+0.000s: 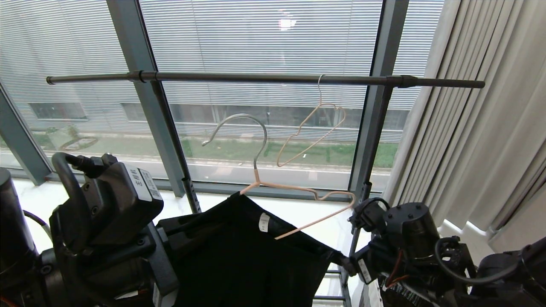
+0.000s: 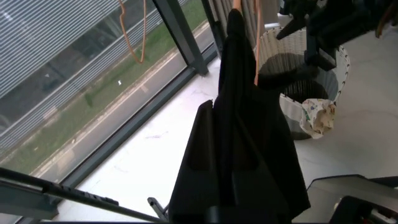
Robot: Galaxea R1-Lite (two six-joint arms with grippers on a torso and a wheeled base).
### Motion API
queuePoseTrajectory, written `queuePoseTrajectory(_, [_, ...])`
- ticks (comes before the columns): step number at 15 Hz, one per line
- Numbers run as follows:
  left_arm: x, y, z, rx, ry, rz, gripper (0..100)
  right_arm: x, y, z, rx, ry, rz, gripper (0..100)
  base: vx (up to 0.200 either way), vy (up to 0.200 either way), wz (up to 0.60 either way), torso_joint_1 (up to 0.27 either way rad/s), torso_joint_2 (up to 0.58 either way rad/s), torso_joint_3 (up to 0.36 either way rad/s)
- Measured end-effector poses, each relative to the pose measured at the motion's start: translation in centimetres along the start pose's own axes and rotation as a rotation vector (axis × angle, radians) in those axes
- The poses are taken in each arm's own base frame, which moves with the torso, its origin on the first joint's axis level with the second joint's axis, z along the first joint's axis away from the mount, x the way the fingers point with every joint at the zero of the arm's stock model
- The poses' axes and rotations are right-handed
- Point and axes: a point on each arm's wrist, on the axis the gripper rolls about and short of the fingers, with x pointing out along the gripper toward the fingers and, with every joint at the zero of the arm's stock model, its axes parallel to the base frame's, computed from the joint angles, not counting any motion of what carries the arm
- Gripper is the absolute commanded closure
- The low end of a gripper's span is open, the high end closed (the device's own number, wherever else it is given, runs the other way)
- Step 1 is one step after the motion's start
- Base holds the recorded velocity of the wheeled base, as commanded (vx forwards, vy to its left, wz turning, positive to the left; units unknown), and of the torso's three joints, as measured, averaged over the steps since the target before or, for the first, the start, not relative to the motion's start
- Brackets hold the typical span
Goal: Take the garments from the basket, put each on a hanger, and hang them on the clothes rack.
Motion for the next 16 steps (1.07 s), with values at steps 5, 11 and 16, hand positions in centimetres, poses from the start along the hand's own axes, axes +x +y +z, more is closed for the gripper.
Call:
queuePoseTrajectory(5, [0.0, -0.3, -0.2, 0.007, 0.002, -0.026, 100, 0.7, -5.1, 2.9, 0.077, -0.086, -0.142, 0, 0.0, 0.0, 0.0, 0.0, 0.0, 0.0])
queuePoseTrajectory(11, [0.0, -0.7, -1.1, 0.008, 0.028, -0.043, 100, 0.5, -6.8, 4.6, 0.092, -0.146, -0.145, 0, 0.0, 0.0, 0.0, 0.0, 0.0, 0.0])
queuePoseTrajectory(16, [0.5, -0.9, -2.2, -0.003, 0.074, -0.068, 100, -1.2, -7.7, 7.0, 0.086, -0.252, -0.06, 0, 0.0, 0.0, 0.0, 0.0, 0.0, 0.0])
